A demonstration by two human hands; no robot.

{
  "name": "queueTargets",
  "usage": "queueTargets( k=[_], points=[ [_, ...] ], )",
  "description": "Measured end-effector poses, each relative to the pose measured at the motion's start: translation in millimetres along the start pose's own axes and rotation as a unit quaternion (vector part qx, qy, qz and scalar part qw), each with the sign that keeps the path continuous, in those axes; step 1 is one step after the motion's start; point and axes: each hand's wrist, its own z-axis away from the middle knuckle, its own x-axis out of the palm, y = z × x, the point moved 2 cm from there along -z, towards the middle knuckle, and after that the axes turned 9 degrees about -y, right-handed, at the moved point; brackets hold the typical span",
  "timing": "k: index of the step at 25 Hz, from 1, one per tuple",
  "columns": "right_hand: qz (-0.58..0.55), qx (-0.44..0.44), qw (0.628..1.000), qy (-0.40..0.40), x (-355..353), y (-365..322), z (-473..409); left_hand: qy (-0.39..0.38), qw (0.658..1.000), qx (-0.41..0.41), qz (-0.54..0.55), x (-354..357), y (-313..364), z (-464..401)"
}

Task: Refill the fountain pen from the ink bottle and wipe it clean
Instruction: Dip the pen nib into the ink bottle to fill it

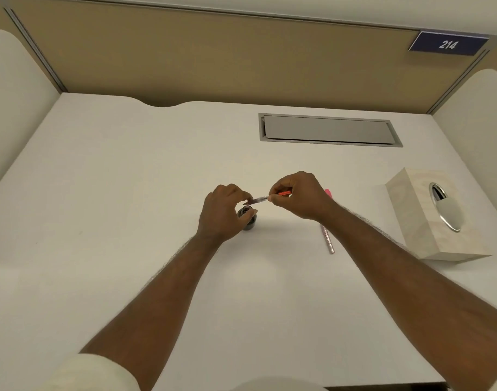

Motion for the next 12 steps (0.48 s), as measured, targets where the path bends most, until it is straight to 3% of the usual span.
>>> queueTargets(
  k=[12],
  points=[
    [0.058, 0.021, 0.997, -0.055, -0.7, -12.2, -16.0, 0.045, 0.997, 0.000, 0.064, 11.9, 2.3, 2.1]
  ],
)
